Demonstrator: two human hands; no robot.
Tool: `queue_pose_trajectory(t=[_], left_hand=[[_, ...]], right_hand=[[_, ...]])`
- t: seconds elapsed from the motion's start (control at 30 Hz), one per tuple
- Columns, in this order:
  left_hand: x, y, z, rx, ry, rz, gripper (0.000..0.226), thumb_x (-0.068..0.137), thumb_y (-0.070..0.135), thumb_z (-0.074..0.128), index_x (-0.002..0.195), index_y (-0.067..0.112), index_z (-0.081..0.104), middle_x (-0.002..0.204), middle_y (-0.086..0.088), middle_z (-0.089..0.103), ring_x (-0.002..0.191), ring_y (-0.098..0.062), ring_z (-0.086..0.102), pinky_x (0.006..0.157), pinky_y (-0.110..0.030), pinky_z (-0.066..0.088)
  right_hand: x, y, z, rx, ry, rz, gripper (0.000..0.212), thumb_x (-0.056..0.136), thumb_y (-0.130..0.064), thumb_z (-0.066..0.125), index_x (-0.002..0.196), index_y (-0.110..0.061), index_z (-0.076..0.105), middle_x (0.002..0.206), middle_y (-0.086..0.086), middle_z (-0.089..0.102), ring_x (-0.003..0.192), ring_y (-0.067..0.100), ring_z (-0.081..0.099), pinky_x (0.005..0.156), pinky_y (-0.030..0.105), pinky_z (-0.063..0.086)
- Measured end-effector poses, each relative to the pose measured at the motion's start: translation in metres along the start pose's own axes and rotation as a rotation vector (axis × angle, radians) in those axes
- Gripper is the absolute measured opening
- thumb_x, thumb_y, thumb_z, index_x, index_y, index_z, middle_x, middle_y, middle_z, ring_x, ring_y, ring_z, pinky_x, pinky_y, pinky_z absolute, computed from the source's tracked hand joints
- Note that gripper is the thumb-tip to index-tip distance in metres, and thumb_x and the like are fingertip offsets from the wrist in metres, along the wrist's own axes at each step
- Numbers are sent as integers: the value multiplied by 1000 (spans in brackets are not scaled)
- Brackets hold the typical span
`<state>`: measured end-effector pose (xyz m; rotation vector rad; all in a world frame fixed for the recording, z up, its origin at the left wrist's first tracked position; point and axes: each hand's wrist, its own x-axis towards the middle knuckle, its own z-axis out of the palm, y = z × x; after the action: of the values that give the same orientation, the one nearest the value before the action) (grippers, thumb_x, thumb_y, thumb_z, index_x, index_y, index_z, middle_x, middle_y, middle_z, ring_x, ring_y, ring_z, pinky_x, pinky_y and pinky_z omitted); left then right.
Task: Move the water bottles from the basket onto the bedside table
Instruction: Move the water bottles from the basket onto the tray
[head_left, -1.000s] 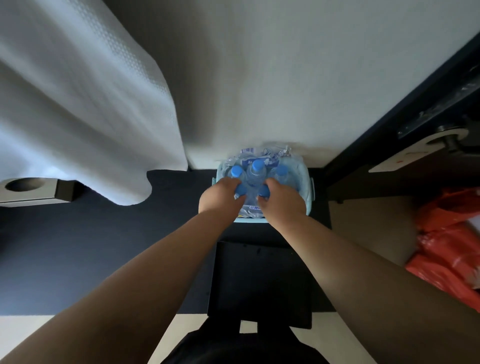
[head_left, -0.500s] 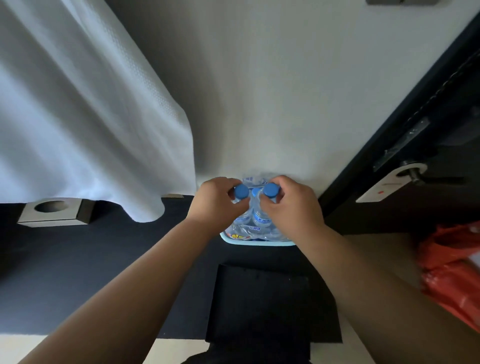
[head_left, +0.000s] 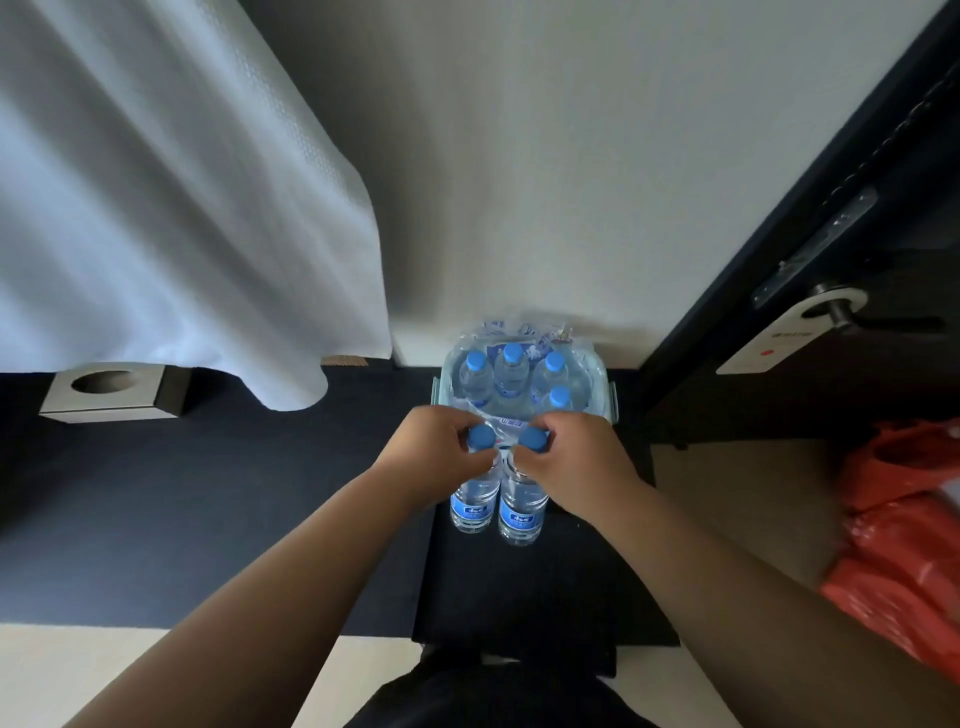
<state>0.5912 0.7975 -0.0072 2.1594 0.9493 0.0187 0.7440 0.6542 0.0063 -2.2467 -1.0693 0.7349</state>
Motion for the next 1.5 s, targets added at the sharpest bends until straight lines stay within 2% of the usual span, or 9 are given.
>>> queue_pose_trajectory(t=[0.2,0.37,0.53,0.8,1.07,1.17,1.3,1.4,1.5], left_hand=[[-5,-54,51,7,-174,-138,26,70,42,72,72,17,69,68,-3,65,56,-6,48,59,-36,52],[5,-91,77,51,-312,-192,21,69,42,70,58,26,62,52,10,52,48,-4,42,52,-26,40],[26,-121,101,59,-371,-308,29,71,41,72,55,19,60,51,9,49,50,-9,45,51,-25,41],[57,-151,141,82,-350,-430,27,74,46,68,72,19,70,69,3,69,63,-15,66,52,-25,46],[69,-165,177,205,-242,-546,34,74,56,62,82,23,63,69,7,67,59,-14,65,51,-26,45],[70,-176,186,232,-246,-581,36,75,58,62,85,23,63,73,5,68,62,-16,66,55,-28,51],[68,-186,190,239,-263,-590,35,76,58,59,89,25,61,67,6,70,58,-15,68,56,-29,54],[63,-188,187,265,-237,-576,39,82,60,59,96,24,62,78,7,66,64,-15,63,54,-28,45],[55,-185,176,223,-196,-575,43,86,61,59,108,25,62,86,10,66,72,-15,64,61,-30,48]], right_hand=[[-5,46,66,72,-192,191,21,76,-41,73,76,-20,70,65,-3,67,63,14,66,60,39,58],[0,75,111,126,-307,300,18,77,-38,73,71,-21,71,63,-3,67,55,6,58,55,30,51],[21,96,147,179,-398,410,21,80,-36,73,74,-15,74,55,-2,63,52,9,54,50,28,45],[60,129,197,202,-383,601,35,89,-34,69,61,-14,60,45,-4,52,41,13,46,47,26,35],[72,150,241,141,-314,730,49,92,-47,66,60,-12,54,58,7,57,58,26,57,57,31,43],[75,152,251,129,-276,773,48,88,-54,70,64,-13,59,52,1,57,48,21,58,47,24,39],[75,152,254,30,-263,744,50,89,-60,66,73,-12,63,58,1,59,48,16,56,42,23,30],[69,147,248,-71,-280,653,49,91,-57,62,67,-14,59,53,-2,56,44,10,53,39,23,28],[56,141,238,-52,-225,623,38,91,-54,65,80,-19,55,57,-7,55,49,8,54,41,21,31]])
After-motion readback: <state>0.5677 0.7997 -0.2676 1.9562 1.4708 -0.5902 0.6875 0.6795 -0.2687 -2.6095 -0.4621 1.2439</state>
